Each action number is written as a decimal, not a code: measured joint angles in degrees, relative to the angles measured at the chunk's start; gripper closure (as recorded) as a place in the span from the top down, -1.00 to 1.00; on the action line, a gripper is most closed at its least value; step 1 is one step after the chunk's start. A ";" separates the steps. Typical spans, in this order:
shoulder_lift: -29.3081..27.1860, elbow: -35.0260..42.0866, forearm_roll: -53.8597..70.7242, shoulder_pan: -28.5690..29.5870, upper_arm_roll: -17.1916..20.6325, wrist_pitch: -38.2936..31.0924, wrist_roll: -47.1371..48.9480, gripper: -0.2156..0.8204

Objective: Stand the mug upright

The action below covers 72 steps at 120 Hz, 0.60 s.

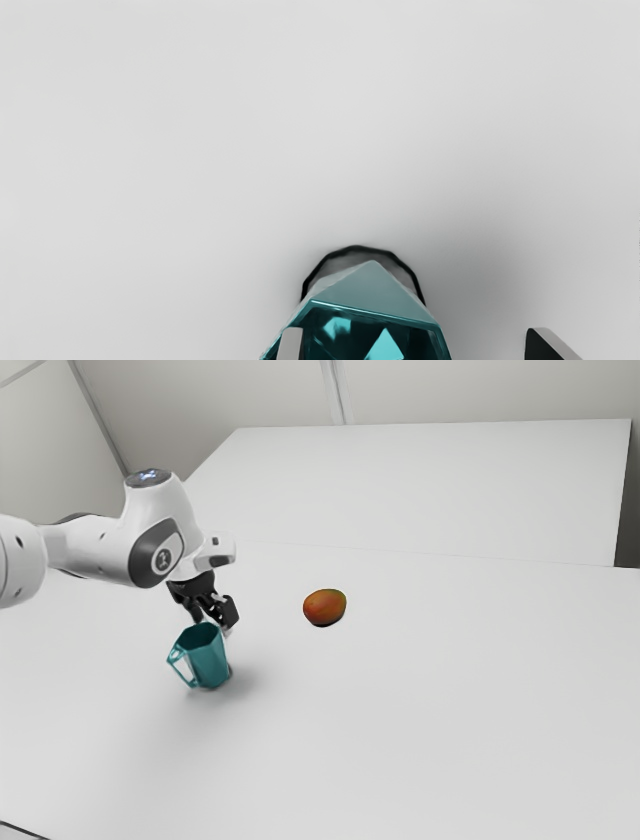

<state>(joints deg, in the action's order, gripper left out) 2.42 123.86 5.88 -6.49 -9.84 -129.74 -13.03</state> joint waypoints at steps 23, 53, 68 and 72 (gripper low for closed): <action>-1.29 -6.46 0.39 -0.12 0.00 4.29 -0.15 0.47; -2.92 -14.92 0.60 -0.85 -0.57 12.36 -0.02 0.55; -3.24 -21.17 0.79 -1.07 -0.78 17.88 0.16 0.56; -3.36 -22.57 0.93 -1.09 -0.81 19.29 0.21 0.57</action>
<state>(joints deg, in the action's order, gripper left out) -0.94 101.29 6.81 -7.58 -10.65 -110.44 -12.82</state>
